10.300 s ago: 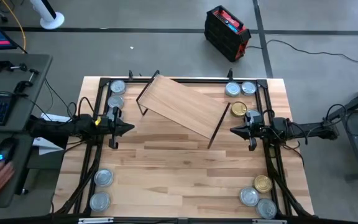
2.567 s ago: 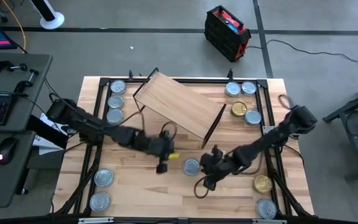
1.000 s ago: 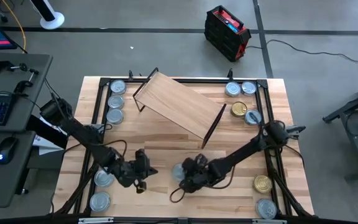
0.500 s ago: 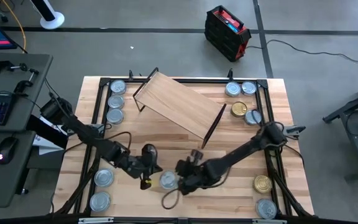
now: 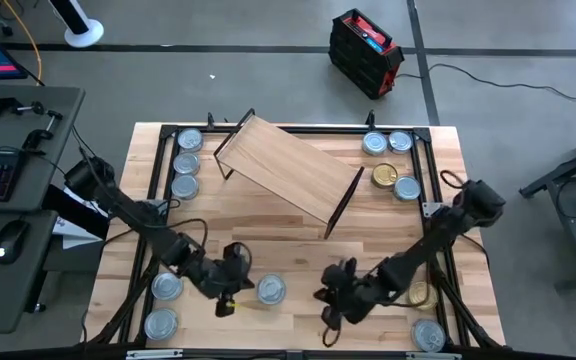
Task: Stack canned seafood by type on shelf
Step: Put the white-green tuna can on the shelf
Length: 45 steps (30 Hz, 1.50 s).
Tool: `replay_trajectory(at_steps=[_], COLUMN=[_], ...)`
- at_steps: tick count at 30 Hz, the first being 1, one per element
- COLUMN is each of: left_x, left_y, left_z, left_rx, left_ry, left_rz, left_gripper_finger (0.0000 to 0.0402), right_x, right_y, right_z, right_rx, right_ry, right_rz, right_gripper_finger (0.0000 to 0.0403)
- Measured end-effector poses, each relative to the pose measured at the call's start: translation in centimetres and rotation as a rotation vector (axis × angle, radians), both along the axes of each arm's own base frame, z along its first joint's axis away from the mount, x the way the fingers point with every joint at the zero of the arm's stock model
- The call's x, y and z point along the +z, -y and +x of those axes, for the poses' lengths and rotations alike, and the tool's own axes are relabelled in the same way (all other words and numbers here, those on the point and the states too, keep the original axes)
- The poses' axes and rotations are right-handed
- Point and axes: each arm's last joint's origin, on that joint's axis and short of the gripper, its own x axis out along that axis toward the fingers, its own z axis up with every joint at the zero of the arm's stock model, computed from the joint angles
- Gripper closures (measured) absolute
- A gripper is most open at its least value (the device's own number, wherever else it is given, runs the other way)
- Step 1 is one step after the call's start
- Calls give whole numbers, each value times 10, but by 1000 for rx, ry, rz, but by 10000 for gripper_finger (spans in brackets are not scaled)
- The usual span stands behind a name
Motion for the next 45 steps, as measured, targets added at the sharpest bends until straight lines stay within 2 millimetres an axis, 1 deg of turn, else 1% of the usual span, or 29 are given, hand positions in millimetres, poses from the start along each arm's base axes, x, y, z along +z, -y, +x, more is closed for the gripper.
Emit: replay_trajectory(at_steps=[1,3,6,9,11,14,18,21,26,30,33,35,38,43,45], left_x=[-2,-14,-34,-44,-47,-55,-66,-78,-93,-96,-96,-97,-98,-102,-109], left_y=[2,2,-1,-6,-8,-9,-3,-1,2,5,4,3,2,-2,-5], left_z=[-2,-8,-16,-18,-19,-16,-11,-8,-1,2,1,2,1,-3,-7], left_rx=[25,66,122,160,167,161,112,101,99,98,73,59,36,35,34], left_ry=[22,29,30,57,55,29,14,2,-3,13,14,7,-3,-57,-105], left_rz=[-1,-11,-81,-120,-114,-96,-85,-58,-67,-75,-42,-14,11,69,107], left_gripper_finger=[401,401,401,401,401,401,401,401,401,401,401,401,401,401,401], right_x=[-6,-19,-31,-43,-52,-58,-65,-65,-65,-70,-74,-72,-63,-38,-35], right_y=[0,2,4,9,14,20,25,28,30,31,31,30,29,25,25], right_z=[5,17,38,54,61,70,74,74,76,79,83,84,86,85,85], right_rx=[10,40,67,63,60,58,53,46,42,46,47,43,39,47,56], right_ry=[2,-29,-52,-74,-100,-109,-130,-131,-126,-131,-115,-93,-44,49,61], right_rz=[-1,-19,-35,-53,-57,-61,-57,-59,-52,-36,-12,8,26,47,41], right_gripper_finger=[403,403,403,403,403,403,403,403,403,403,403,403,403,403,403])
